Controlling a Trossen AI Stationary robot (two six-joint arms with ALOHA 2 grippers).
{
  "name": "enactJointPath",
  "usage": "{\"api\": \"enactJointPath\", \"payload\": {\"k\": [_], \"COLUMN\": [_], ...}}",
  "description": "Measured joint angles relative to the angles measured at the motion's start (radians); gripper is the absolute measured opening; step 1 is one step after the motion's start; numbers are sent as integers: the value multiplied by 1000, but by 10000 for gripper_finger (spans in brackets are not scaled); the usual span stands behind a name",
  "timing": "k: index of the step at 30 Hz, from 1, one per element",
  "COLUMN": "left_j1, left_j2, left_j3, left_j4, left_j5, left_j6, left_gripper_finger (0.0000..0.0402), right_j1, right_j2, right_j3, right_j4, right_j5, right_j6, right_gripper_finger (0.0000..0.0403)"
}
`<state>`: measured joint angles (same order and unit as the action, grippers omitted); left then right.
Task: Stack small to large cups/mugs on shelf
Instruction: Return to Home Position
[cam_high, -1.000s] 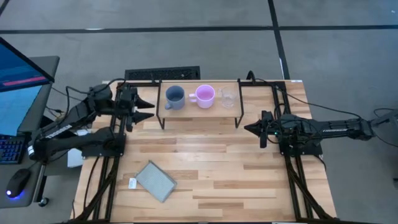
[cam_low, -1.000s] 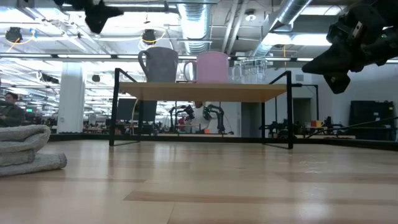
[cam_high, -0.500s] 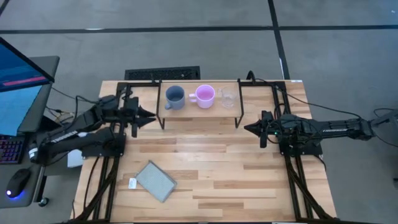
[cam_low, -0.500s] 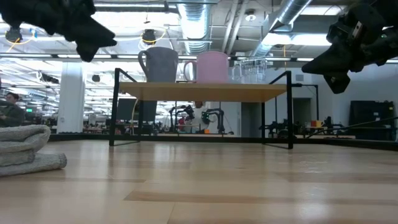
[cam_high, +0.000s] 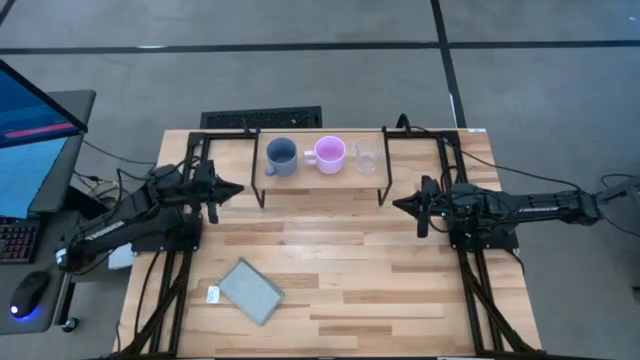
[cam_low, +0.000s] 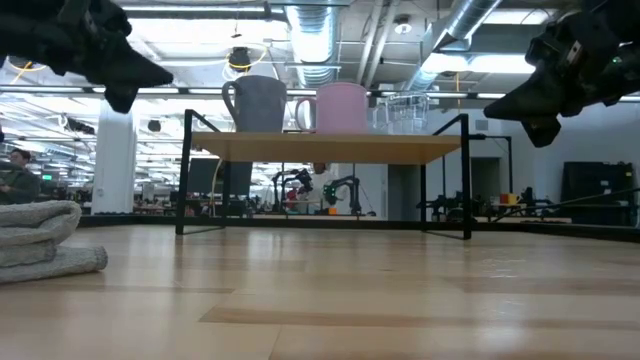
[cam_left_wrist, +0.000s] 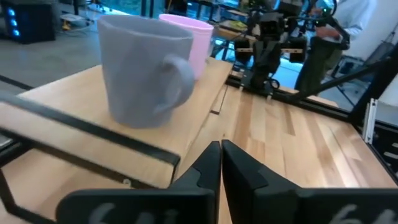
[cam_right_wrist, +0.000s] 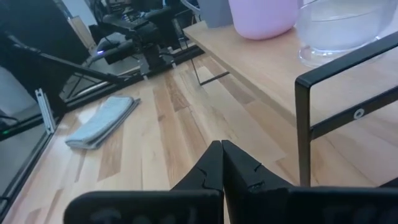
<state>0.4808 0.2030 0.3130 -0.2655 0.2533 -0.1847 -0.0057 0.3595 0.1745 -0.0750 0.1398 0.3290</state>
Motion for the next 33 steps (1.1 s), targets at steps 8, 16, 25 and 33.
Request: {"api": "enactJointPath", "payload": {"k": [8,16,25,33], "left_j1": [0,0,0,0], "left_j2": [-89,-155,-202,-199], "left_j3": [-73,-151,-172,-172], "left_j4": [-7,-8,-5,-6], "left_j5": [-24,-30,-42,-72], "left_j6": [-39,-89,-102,-87], "left_gripper_finger": [1,0,0,0], "right_j1": [27,39,38,38], "right_j2": [-1,-1,-15,-32], "right_j3": [0,0,-130,-167], "right_j4": [0,1,220,275], "right_j5": [0,0,0,8], "right_j6": [-40,-41,-40,-21], "right_gripper_finger": [20,19,17,20]}}
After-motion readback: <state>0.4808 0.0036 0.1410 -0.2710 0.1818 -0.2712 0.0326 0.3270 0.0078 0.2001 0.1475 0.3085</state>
